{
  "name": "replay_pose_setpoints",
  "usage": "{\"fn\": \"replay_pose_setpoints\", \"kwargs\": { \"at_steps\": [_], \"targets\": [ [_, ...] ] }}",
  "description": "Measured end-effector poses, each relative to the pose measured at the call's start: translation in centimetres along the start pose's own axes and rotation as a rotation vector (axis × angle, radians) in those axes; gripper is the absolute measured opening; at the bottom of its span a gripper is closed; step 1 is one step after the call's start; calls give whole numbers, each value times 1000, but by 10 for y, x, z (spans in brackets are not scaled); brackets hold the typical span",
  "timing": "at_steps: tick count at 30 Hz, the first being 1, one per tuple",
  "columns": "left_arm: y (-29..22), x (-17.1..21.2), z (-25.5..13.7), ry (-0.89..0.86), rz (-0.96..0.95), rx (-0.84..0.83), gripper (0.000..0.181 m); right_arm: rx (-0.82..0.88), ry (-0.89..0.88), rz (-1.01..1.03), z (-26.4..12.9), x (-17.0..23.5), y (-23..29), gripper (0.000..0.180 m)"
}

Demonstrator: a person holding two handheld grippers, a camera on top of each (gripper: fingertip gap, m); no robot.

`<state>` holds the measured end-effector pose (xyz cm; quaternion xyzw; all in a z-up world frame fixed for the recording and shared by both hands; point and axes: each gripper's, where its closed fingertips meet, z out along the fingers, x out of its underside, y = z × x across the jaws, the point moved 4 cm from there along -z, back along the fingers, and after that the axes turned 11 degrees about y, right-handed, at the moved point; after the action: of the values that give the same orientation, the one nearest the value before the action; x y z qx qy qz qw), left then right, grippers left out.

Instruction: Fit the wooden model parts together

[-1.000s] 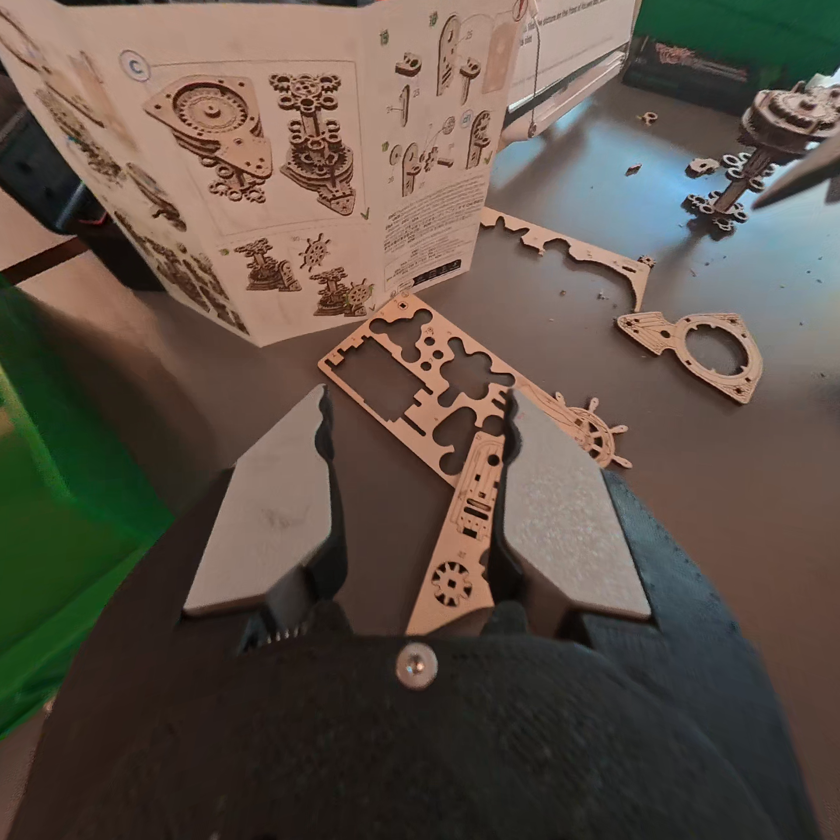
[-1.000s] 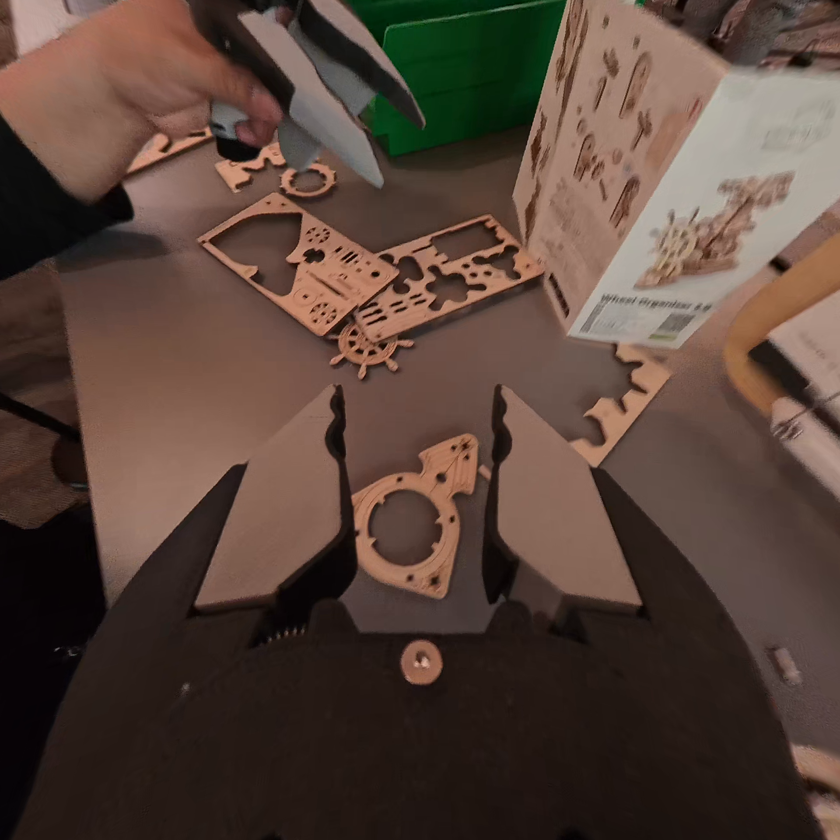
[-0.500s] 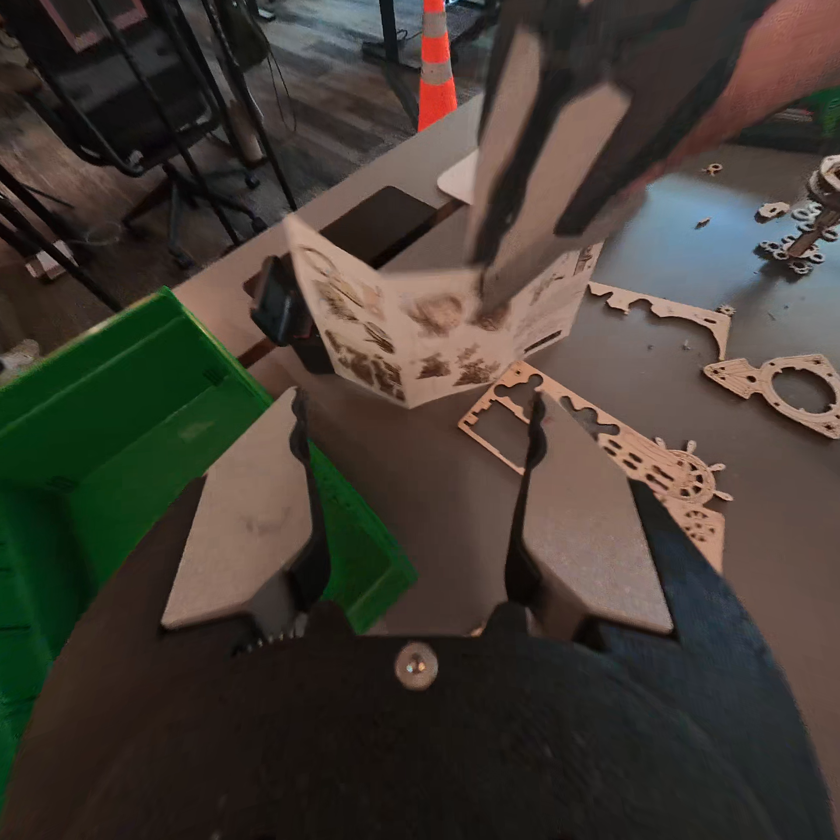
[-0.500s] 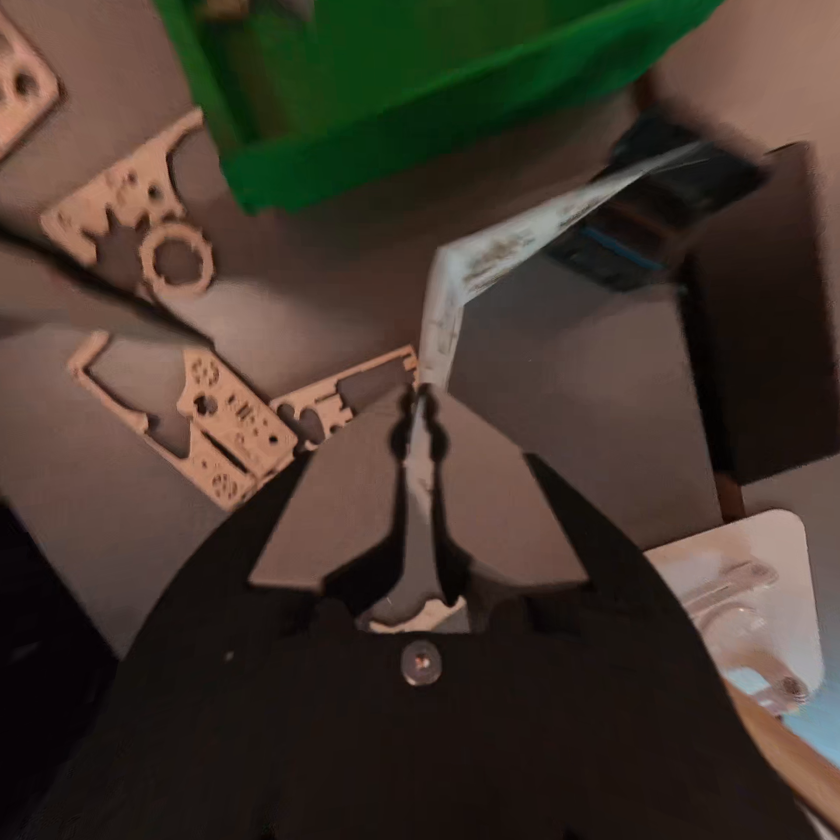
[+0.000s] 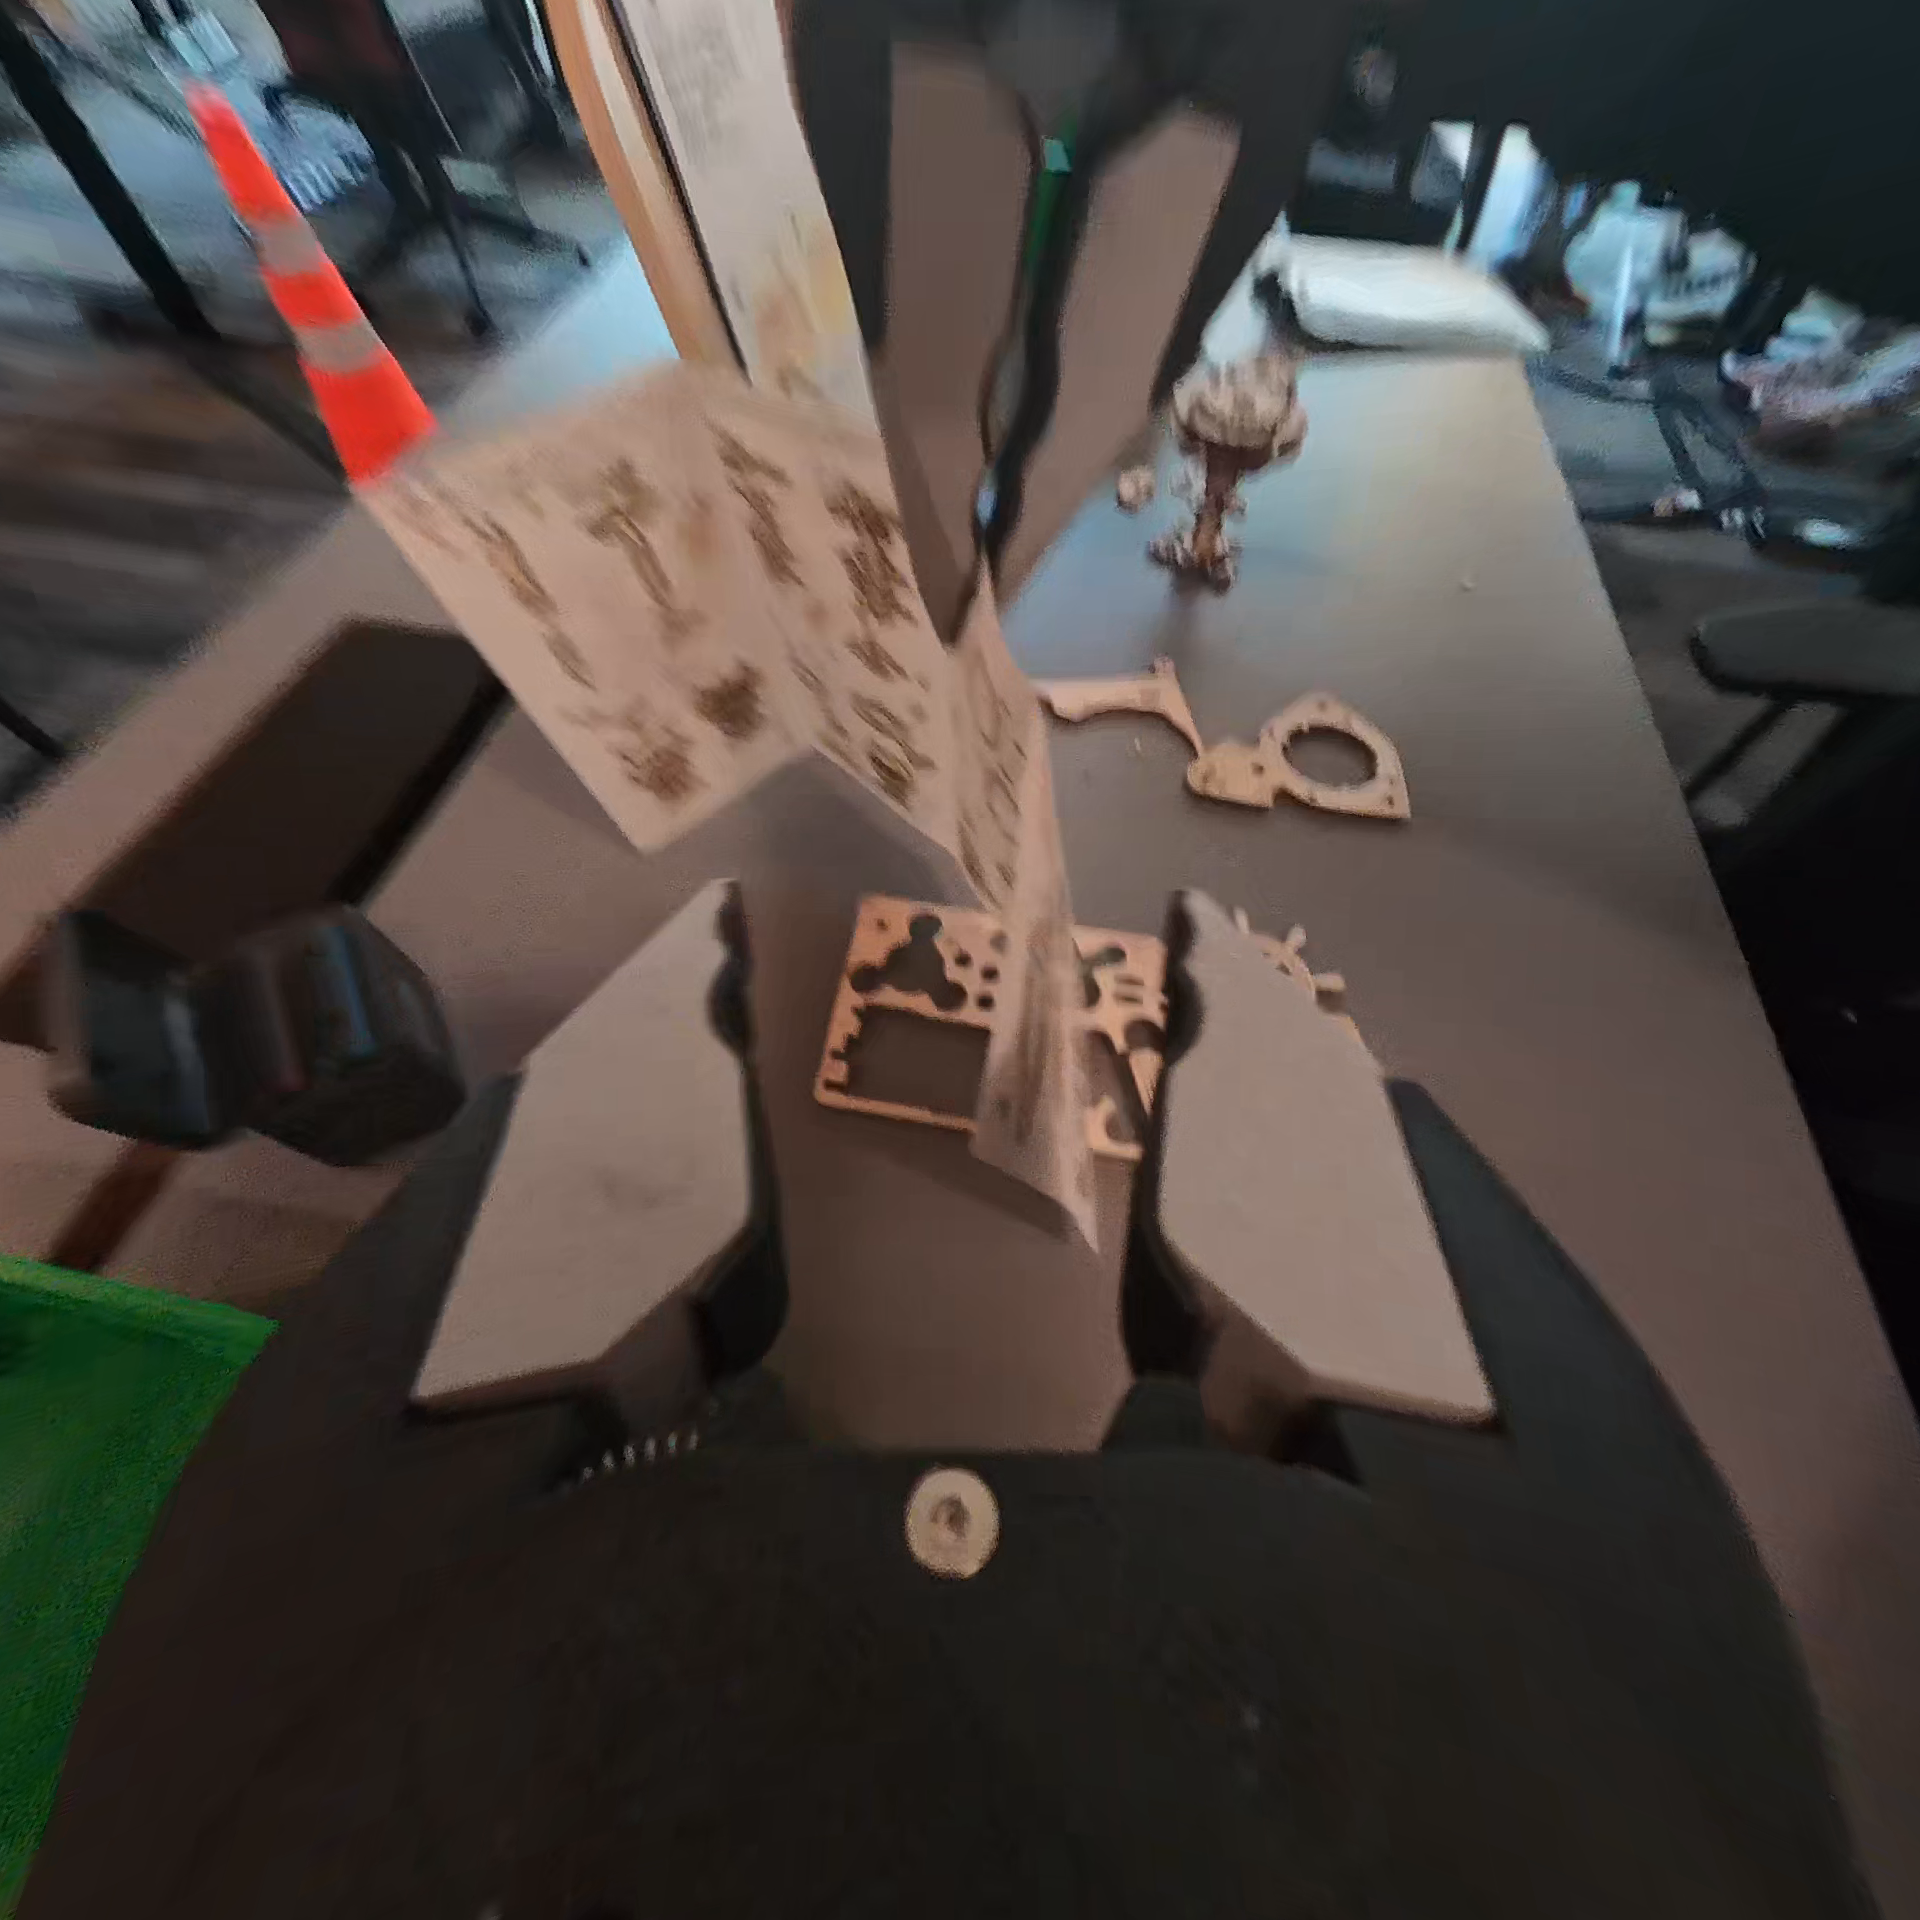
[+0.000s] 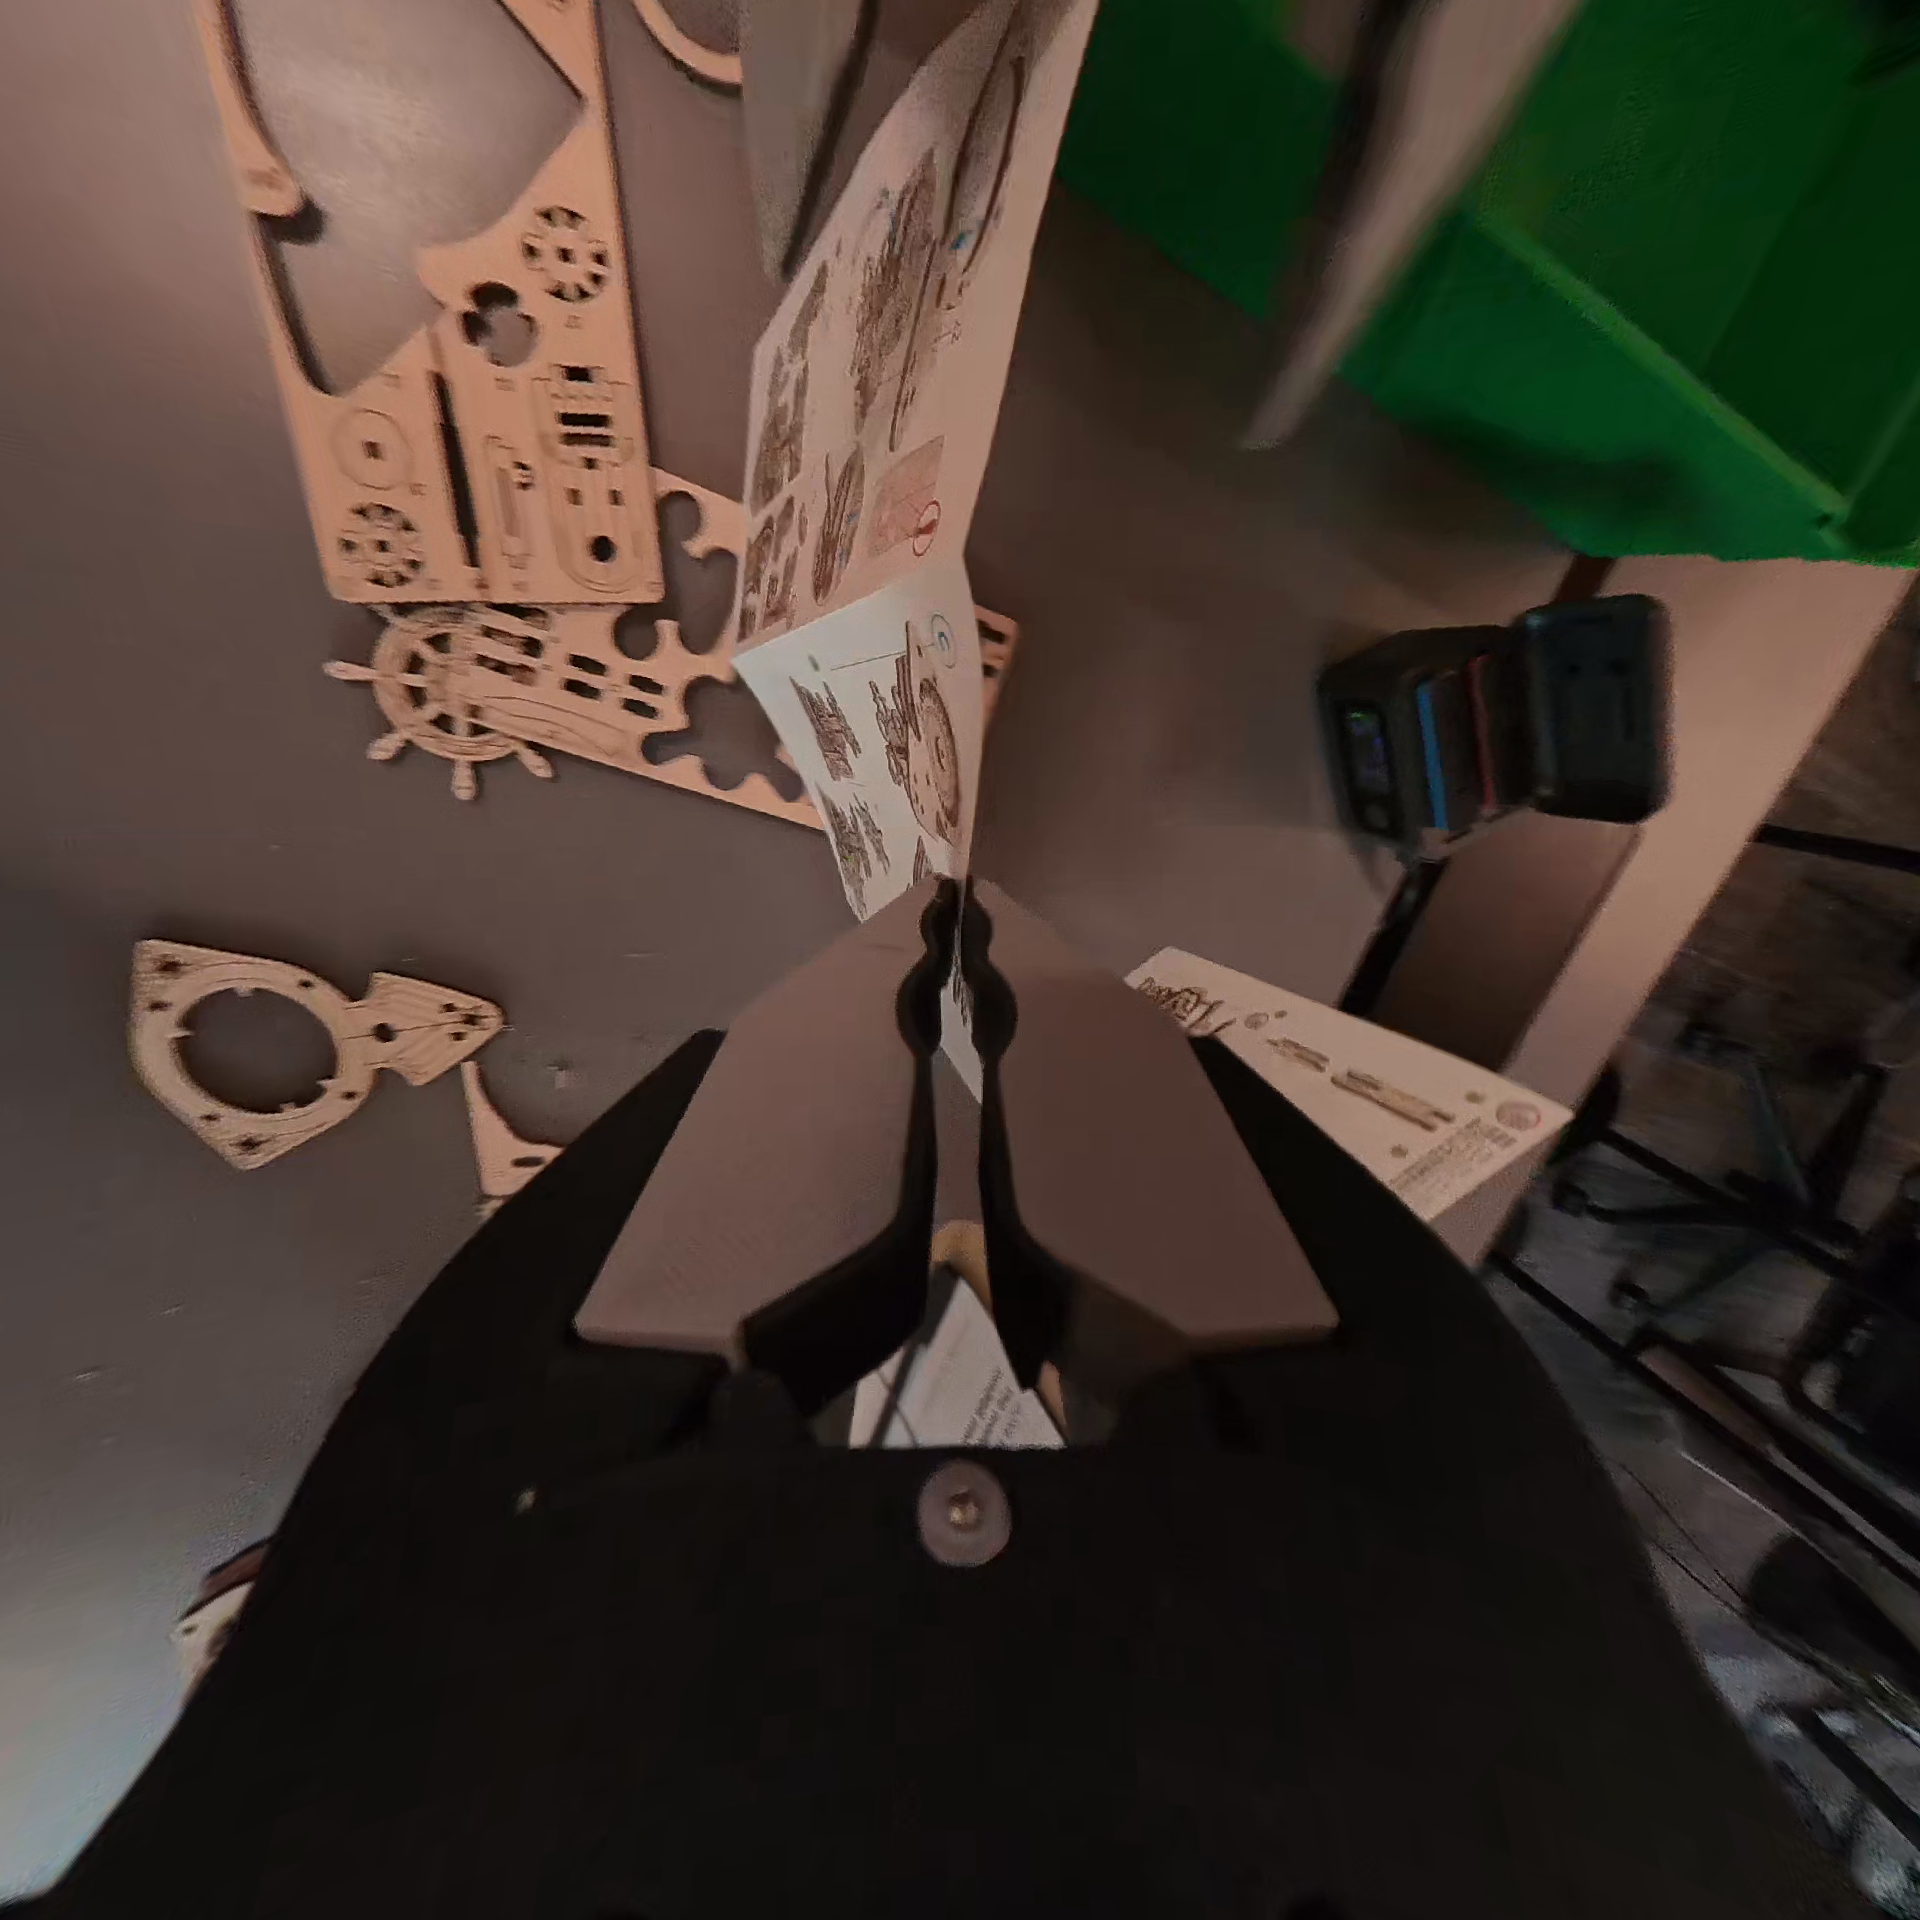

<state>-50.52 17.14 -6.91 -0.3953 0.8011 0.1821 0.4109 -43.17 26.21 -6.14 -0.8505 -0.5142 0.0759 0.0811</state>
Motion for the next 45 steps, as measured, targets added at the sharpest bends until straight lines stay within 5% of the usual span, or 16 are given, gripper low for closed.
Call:
{"fn": "replay_pose_setpoints", "kwargs": {
  "at_steps": [4, 10, 13, 23, 28, 31, 34, 45],
  "targets": [
    [-2, 23, 15, 153, -14, 20, 0, 128, 130, 99, 9, 15, -25, 0],
    [39, 31, 16, 257, -258, -189, 0, 174, 169, 272, 27, 26, -47, 2],
    [48, 32, 14, 276, -315, -214, 0, 194, 153, 334, 24, 28, -54, 26],
    [63, 34, 5, 403, -317, -270, 5, 236, 46, 451, -12, 49, -26, 45],
    [60, 33, 0, 382, -318, -300, 13, 208, -105, 502, -49, 56, 28, 61],
    [56, 31, -4, 340, -365, -315, 47, 224, -175, 516, -66, 65, 78, 69],
    [45, 34, -10, 330, -374, -321, 55, 209, -254, 527, -72, 72, 134, 70],
    [-48, 82, -82, 240, -452, -482, 73, 140, -384, 600, -13, 101, 261, 69]
  ]
}}
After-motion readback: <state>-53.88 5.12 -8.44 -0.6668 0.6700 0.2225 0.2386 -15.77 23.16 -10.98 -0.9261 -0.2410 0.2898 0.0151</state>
